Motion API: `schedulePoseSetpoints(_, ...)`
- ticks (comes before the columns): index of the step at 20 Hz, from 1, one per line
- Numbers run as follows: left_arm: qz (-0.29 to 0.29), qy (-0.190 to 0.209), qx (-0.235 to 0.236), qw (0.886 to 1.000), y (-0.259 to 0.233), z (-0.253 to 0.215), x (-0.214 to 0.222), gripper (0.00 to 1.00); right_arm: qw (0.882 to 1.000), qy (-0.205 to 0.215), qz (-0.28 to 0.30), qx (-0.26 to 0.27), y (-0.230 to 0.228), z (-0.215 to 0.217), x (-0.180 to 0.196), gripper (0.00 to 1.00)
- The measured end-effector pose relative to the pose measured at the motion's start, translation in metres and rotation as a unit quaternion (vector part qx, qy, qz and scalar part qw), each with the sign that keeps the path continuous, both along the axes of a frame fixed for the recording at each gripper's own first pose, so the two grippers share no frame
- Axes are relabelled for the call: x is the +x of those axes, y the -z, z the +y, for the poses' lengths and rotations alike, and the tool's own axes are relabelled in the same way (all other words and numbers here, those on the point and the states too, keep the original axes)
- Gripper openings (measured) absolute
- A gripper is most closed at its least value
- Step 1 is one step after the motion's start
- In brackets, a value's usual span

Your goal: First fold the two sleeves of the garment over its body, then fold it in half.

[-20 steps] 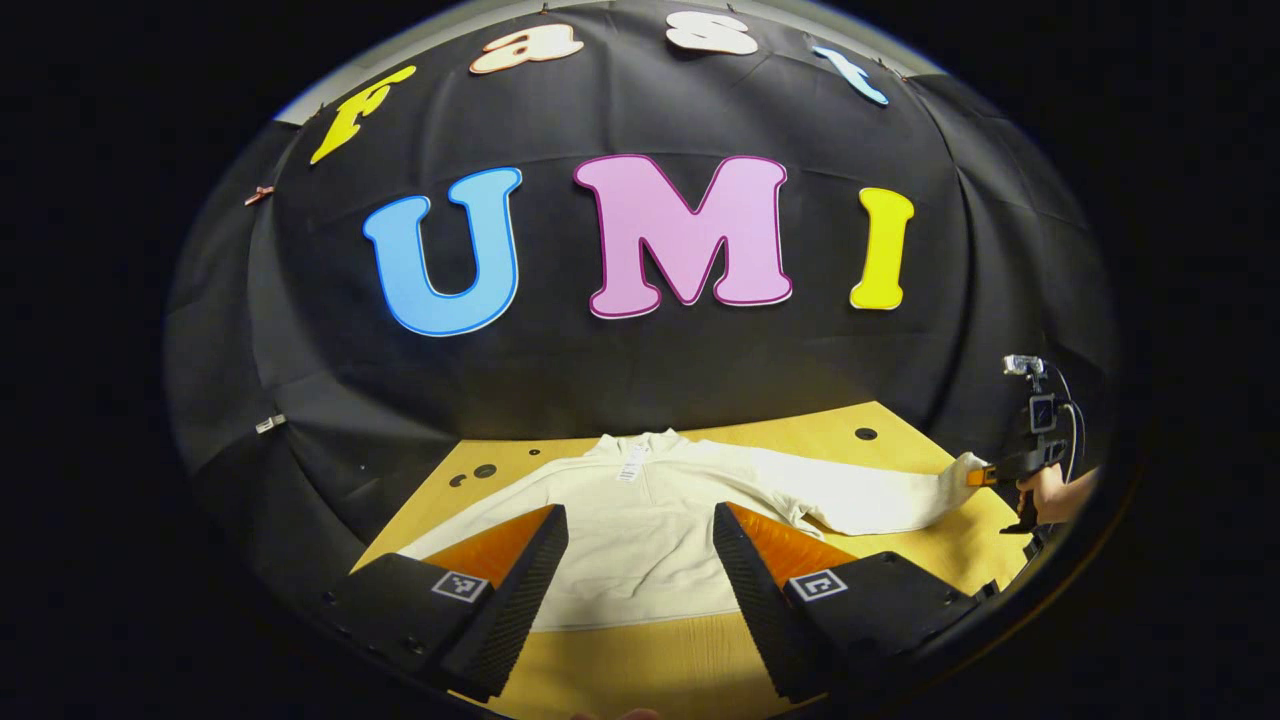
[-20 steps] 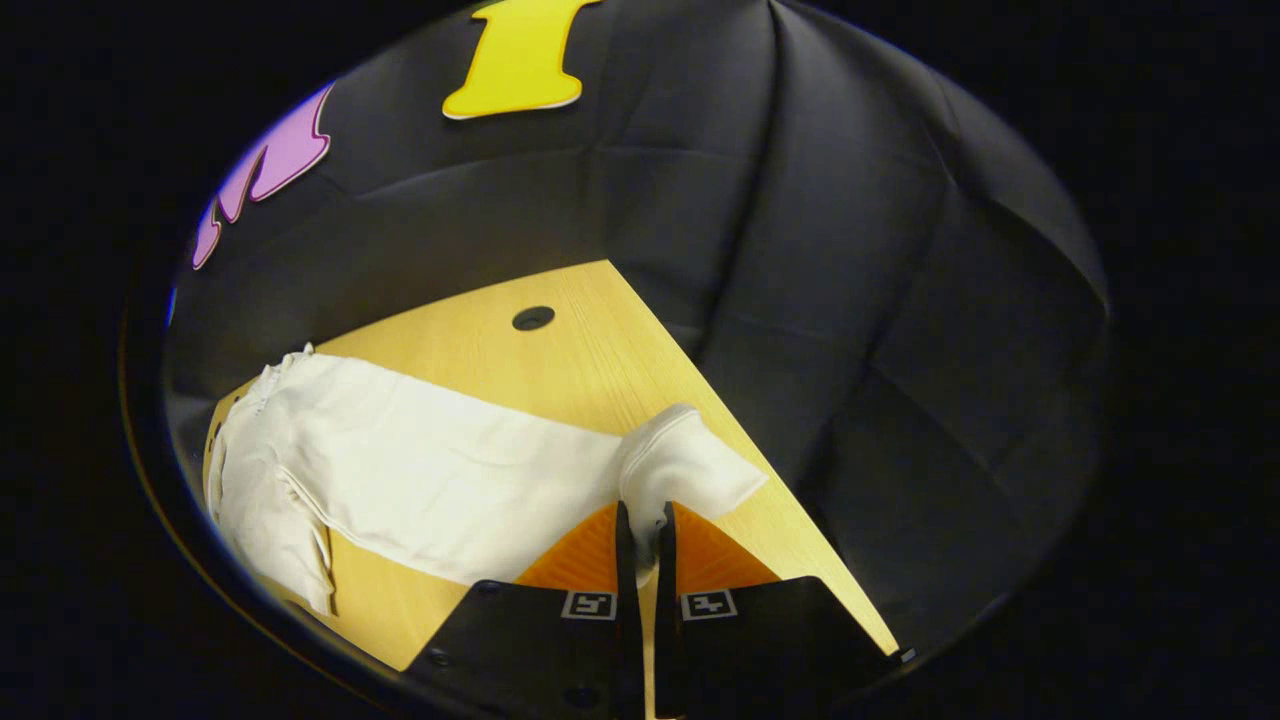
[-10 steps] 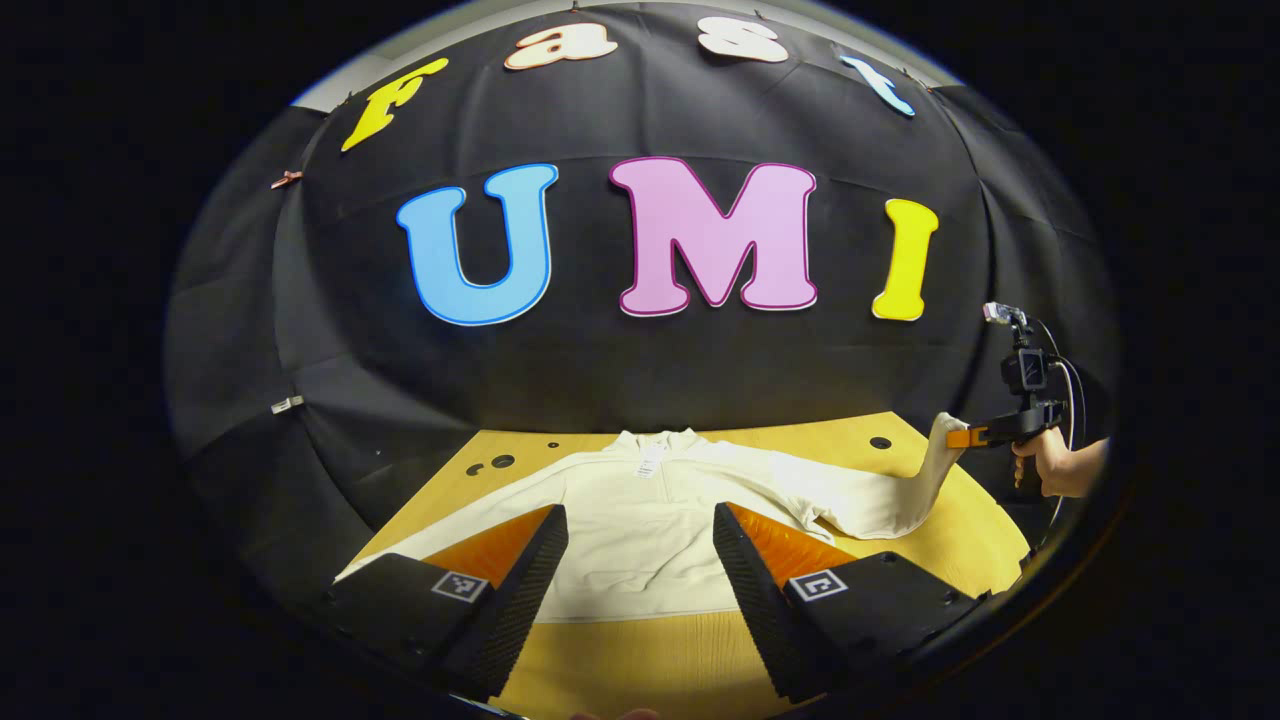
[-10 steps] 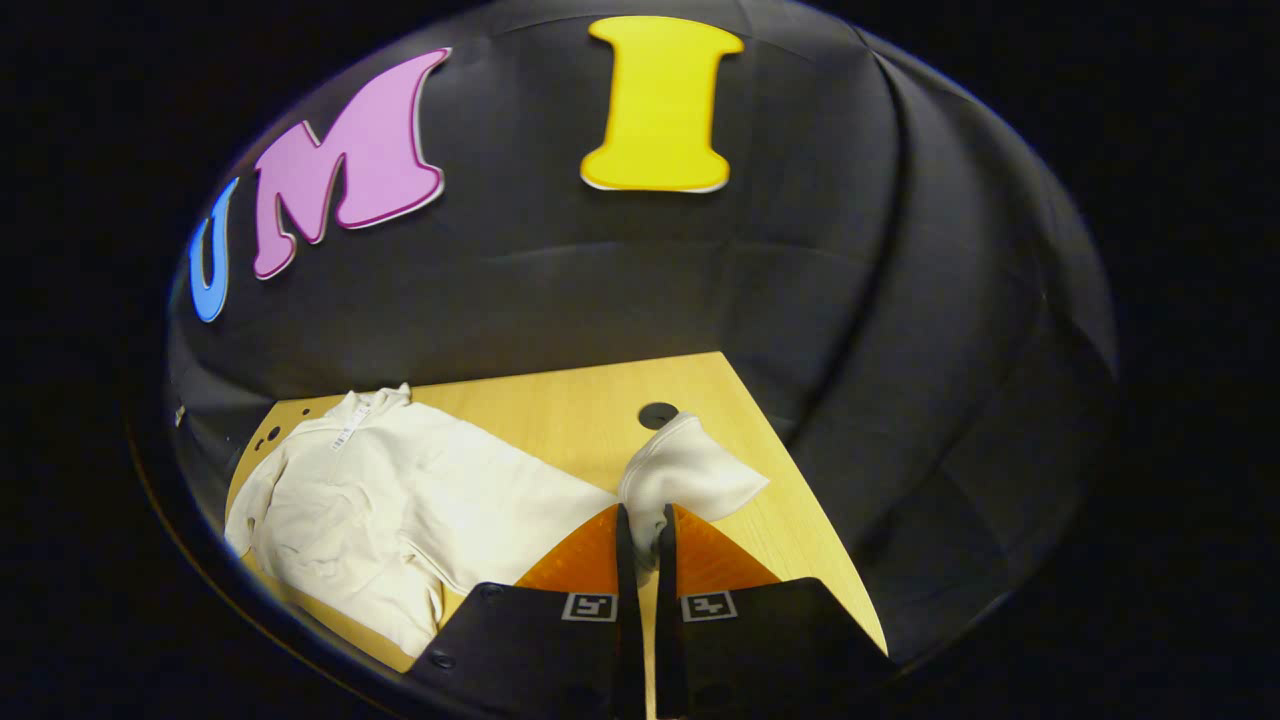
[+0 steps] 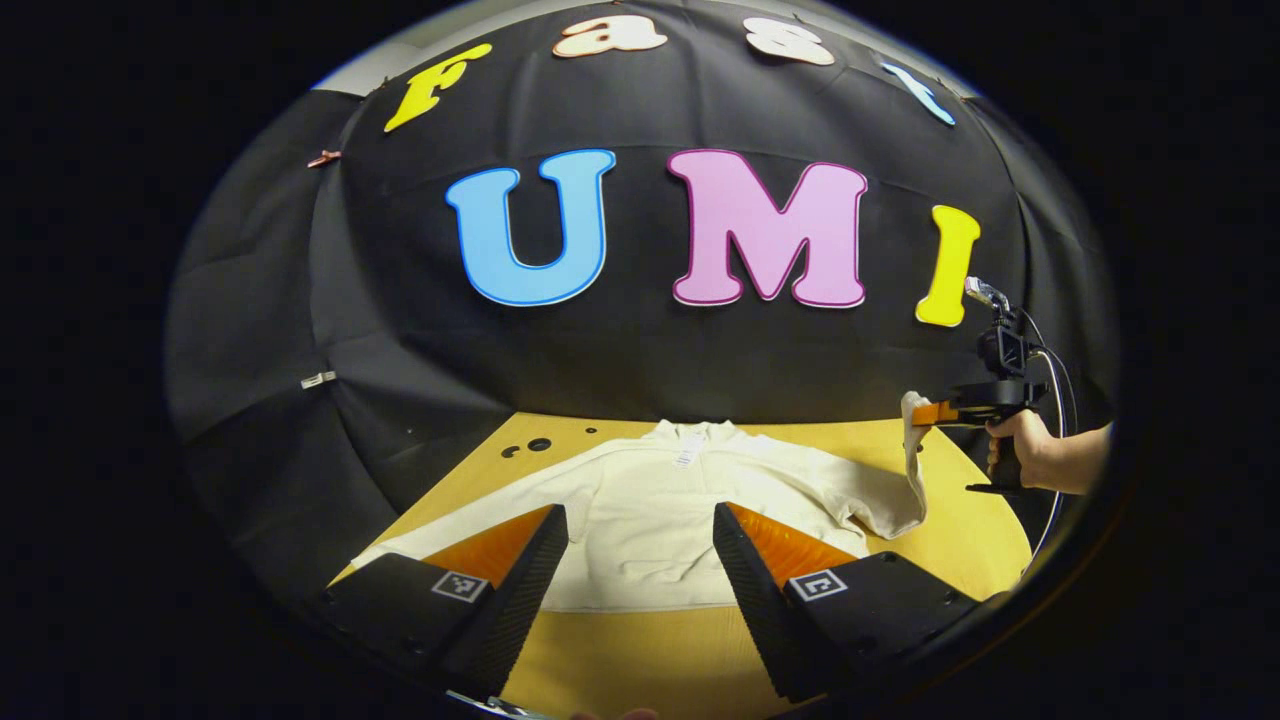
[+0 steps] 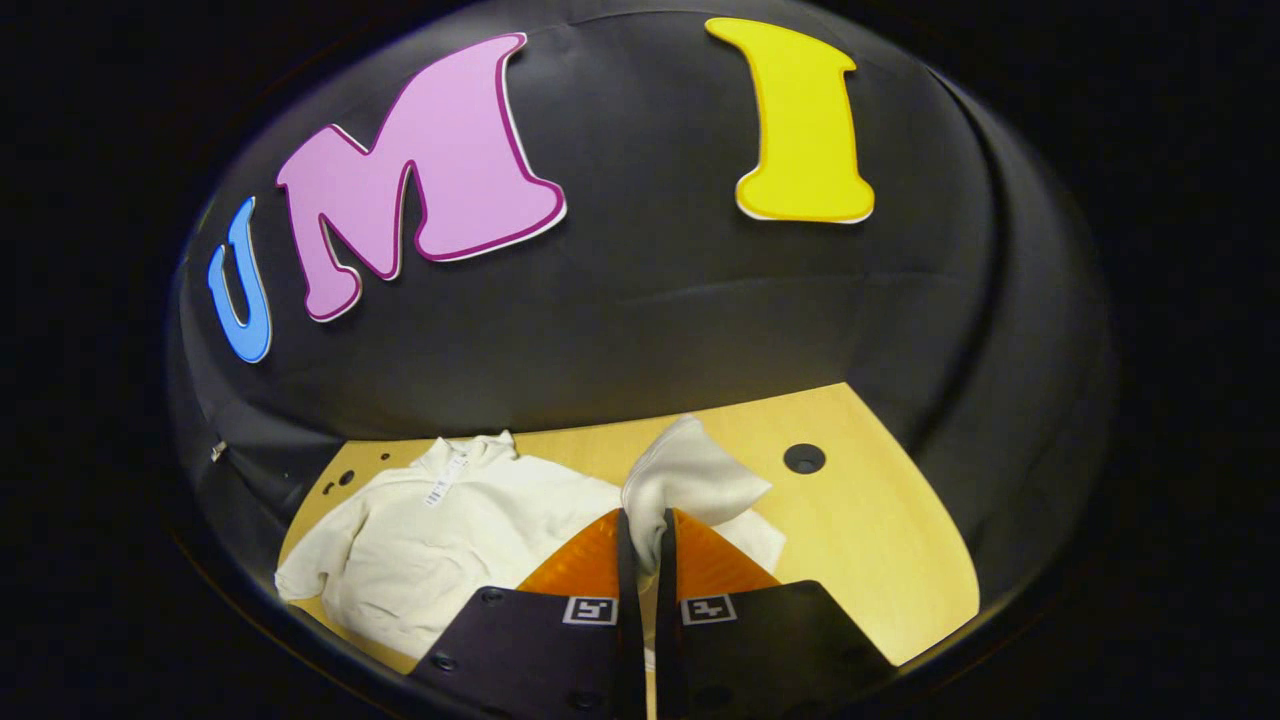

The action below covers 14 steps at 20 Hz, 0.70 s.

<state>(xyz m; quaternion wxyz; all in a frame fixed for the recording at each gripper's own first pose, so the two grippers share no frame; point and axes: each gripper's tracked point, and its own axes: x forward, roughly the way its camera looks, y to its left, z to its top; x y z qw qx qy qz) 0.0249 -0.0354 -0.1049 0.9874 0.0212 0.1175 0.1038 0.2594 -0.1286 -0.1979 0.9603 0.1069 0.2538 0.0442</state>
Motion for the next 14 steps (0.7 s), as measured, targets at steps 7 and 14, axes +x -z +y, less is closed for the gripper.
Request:
schedulePoseSetpoints(7,0.016,-0.03,-0.011,0.999,0.01,0.041,-0.016,0.94,0.999,-0.027,0.015,0.045,0.014,0.084,-0.003,0.08)
schedulePoseSetpoints(14,0.025,-0.012,-0.026,0.999,0.013,0.054,-0.018,0.94,0.999,-0.015,0.013,-0.028,0.003,0.039,-0.034,0.08)
